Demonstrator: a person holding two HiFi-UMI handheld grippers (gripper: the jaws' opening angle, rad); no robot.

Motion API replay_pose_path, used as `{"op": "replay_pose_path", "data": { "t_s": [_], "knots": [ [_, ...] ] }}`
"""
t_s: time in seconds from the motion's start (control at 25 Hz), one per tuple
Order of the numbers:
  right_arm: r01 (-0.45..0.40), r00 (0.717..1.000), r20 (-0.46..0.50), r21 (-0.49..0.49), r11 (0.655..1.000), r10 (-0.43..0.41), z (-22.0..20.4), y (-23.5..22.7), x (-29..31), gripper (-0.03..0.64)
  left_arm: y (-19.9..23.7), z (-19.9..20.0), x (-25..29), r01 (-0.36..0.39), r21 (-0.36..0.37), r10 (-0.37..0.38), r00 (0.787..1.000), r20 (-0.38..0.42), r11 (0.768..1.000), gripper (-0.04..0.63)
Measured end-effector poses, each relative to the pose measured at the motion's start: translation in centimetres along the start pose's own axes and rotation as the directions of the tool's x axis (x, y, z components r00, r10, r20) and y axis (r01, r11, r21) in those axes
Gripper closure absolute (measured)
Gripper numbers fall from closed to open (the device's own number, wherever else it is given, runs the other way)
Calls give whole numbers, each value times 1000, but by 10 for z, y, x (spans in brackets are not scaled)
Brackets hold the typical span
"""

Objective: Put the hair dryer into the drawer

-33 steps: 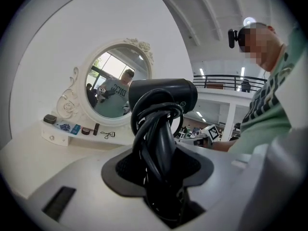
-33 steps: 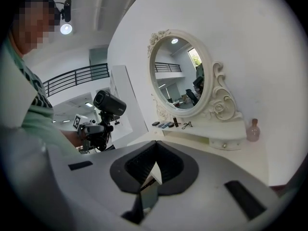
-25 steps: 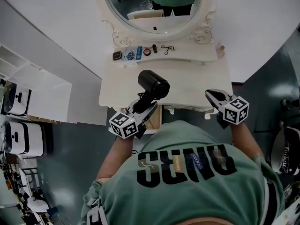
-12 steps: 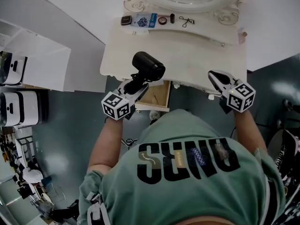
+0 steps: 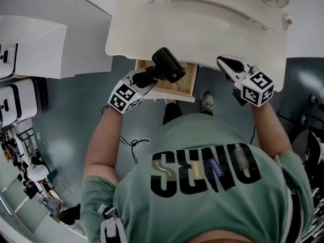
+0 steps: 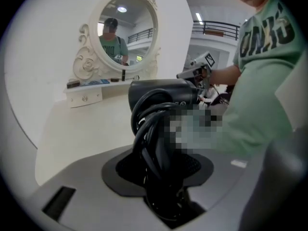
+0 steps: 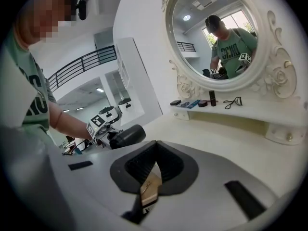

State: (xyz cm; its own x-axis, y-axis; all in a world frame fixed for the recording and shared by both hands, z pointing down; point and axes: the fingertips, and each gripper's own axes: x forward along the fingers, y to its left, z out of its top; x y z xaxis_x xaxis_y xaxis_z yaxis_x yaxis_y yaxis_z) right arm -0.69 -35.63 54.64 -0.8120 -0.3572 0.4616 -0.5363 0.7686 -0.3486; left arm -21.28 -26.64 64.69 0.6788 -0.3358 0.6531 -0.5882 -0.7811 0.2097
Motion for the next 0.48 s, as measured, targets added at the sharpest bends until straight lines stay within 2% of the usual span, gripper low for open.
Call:
{"op": "replay_pose_path", "data": {
  "t_s": [0.12,0.24,0.36,0.48],
  "knots": [
    [-11,1000,-21,13,1000,11,-14,6,20,623,3,-33,11,71,120,-56,991,-125,990,416],
    [-8,999,-40,10,1000,9,-27,6,35,623,9,-63,27,134,203,-88,971,-222,970,416],
    [-2,999,-55,17,1000,3,-42,5,43,623,13,-87,44,179,249,-99,948,-303,952,416],
    [-5,998,-62,29,1000,7,-53,8,49,623,16,-101,57,215,265,-110,927,-360,940,416]
  ]
}}
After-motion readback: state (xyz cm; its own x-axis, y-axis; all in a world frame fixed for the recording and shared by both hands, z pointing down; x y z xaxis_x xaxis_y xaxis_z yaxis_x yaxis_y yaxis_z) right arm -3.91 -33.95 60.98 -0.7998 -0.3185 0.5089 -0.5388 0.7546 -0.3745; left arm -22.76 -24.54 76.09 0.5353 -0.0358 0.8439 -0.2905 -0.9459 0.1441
